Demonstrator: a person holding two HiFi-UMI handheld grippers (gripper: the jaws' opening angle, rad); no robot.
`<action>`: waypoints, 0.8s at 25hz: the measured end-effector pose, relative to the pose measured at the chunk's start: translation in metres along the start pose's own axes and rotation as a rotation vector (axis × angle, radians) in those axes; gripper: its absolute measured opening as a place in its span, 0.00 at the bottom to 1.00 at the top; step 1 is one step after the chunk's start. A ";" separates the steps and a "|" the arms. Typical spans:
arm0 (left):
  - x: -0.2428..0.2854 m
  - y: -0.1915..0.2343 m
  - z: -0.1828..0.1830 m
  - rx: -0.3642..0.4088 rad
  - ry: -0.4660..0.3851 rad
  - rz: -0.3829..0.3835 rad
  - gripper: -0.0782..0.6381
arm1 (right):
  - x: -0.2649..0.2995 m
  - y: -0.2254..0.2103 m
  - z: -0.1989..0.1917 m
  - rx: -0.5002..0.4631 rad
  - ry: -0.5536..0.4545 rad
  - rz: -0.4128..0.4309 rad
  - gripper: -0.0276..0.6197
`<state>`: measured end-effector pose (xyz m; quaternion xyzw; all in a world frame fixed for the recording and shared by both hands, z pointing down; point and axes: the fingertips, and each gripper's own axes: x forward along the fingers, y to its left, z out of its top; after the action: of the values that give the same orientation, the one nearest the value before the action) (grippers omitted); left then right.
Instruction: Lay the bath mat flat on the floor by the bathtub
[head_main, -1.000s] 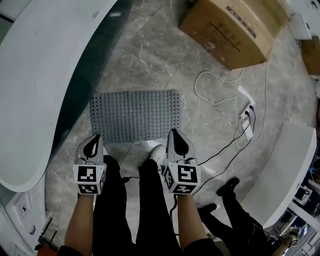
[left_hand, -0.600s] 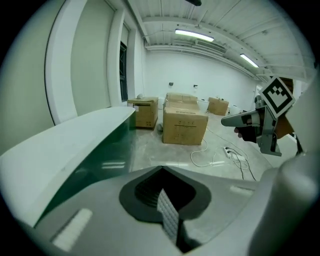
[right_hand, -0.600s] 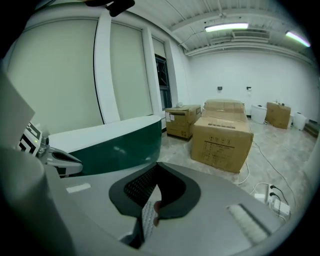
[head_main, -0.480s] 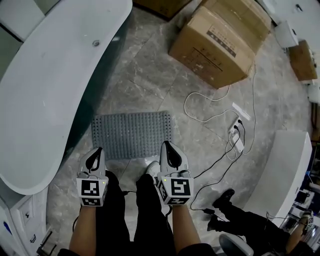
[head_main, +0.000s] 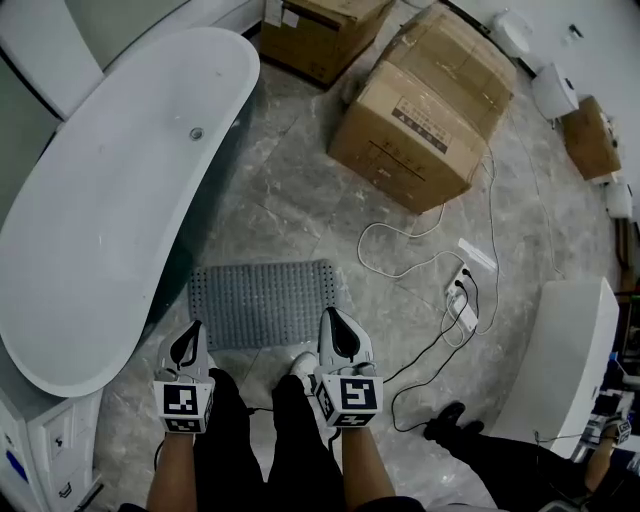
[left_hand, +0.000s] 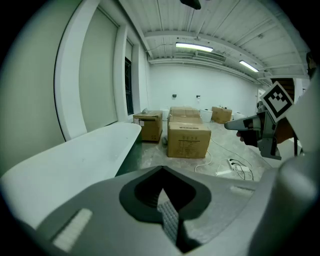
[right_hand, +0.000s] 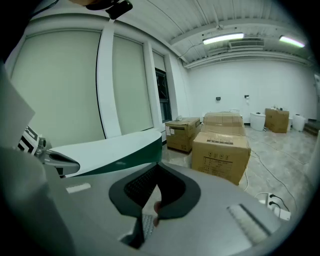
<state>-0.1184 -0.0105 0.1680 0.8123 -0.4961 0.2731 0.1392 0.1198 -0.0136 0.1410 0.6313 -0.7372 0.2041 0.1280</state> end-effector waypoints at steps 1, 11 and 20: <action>-0.003 -0.001 0.005 0.000 -0.009 0.001 0.11 | -0.003 0.000 0.005 -0.002 -0.006 0.000 0.08; -0.033 -0.004 0.058 -0.026 -0.075 0.019 0.11 | -0.030 0.013 0.064 -0.054 -0.093 0.059 0.08; -0.060 0.000 0.104 0.009 -0.138 0.041 0.11 | -0.054 0.014 0.104 -0.045 -0.163 0.055 0.08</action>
<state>-0.1079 -0.0179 0.0485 0.8196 -0.5197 0.2213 0.0955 0.1221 -0.0125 0.0233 0.6224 -0.7666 0.1388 0.0758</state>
